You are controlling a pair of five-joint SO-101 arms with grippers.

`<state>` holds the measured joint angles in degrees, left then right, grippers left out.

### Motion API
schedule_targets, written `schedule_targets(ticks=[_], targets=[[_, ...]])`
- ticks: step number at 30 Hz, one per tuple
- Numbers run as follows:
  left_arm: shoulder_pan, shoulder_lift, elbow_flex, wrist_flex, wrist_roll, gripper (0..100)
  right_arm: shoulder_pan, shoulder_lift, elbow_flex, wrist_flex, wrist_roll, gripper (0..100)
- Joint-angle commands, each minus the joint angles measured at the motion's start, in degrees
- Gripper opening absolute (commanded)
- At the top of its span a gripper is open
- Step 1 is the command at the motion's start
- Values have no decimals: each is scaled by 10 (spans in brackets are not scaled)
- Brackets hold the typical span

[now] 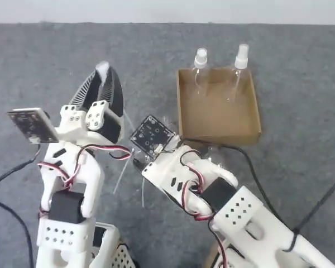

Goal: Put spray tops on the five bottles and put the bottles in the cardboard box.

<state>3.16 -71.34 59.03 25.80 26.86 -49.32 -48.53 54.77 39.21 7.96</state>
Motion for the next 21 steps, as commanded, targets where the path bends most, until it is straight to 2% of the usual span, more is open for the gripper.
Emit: schedule_targets(ticks=[1,4,8,12,18,21], targets=[[4,-12,-16,34,4,10,4,-56,14,-62,-7,5],[4,-12,-15,37,4,10,6,-85,63,-165,-12,6],[7,-12,-24,66,4,10,9,-95,109,-248,-71,6],[35,-12,-45,113,-31,10,39,-95,113,-267,-99,6],[85,-12,-58,156,-102,13,44,-95,114,-265,-104,6],[86,-12,-77,187,-111,65,45,-95,115,-262,-104,6]])
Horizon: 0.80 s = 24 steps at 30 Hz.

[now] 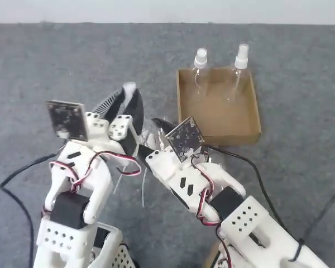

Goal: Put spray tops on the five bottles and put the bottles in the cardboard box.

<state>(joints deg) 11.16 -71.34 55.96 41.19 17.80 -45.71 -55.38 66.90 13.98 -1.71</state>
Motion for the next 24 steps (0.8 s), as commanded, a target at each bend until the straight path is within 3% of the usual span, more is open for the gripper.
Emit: schedule_targets(ticks=[1,6,16,24], targets=[[8,-12,-58,48,-20,96,9,-26,-6,-9,-7,6],[3,-7,-138,112,-54,155,8,-26,8,-14,-7,6],[-69,58,-166,69,-92,153,8,-31,12,-9,-6,6],[-46,140,-142,71,-114,112,8,-31,12,-9,-6,6]])
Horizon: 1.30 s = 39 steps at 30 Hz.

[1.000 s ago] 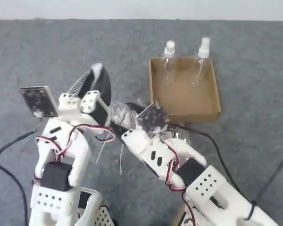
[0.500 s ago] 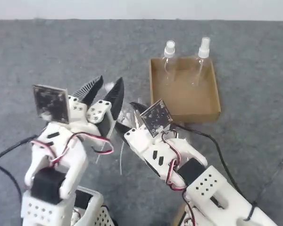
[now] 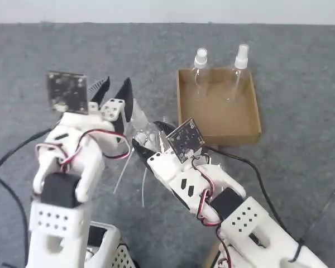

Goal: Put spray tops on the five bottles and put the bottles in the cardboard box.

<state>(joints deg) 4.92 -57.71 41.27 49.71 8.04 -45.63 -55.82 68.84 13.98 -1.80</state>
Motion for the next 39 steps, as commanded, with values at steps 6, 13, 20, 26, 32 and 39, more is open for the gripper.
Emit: schedule_targets(ticks=[6,13,20,26,32,39], targets=[[33,-21,32,-13,-45,111,7,-27,-7,-9,-5,6],[3,-109,-23,35,-46,117,18,-27,-15,-7,-3,6],[-3,-268,63,130,-46,197,90,9,-124,34,-2,6],[30,-362,241,91,-56,250,109,136,-278,84,-4,6],[113,-414,349,69,-57,309,87,222,-386,155,-5,6],[95,-418,382,30,-58,309,59,165,-393,254,-5,6]])
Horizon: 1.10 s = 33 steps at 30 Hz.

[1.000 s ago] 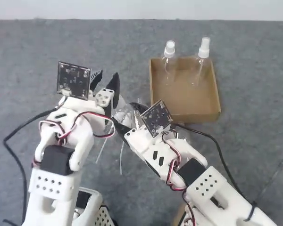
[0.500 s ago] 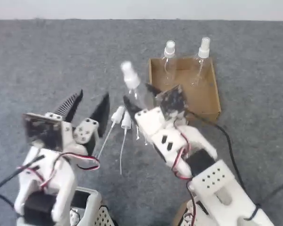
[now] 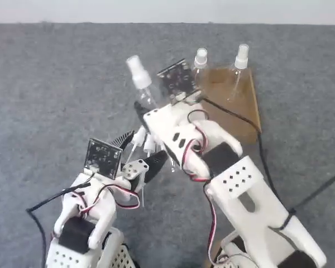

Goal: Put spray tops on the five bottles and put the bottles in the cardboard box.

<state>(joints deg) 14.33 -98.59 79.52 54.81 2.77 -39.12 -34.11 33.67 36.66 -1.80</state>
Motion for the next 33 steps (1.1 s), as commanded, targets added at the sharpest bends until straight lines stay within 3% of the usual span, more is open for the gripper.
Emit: schedule_targets(ticks=[1,26,29,33], targets=[[2,-9,0,-21,-5,309,-5,-61,-39,36,-5,6],[1,-11,9,-21,-5,309,4,-193,-29,150,-3,6],[-3,-13,9,-20,-5,308,49,-183,-18,114,-3,6],[-7,-13,8,-20,-5,244,132,-131,48,-29,-4,6]])
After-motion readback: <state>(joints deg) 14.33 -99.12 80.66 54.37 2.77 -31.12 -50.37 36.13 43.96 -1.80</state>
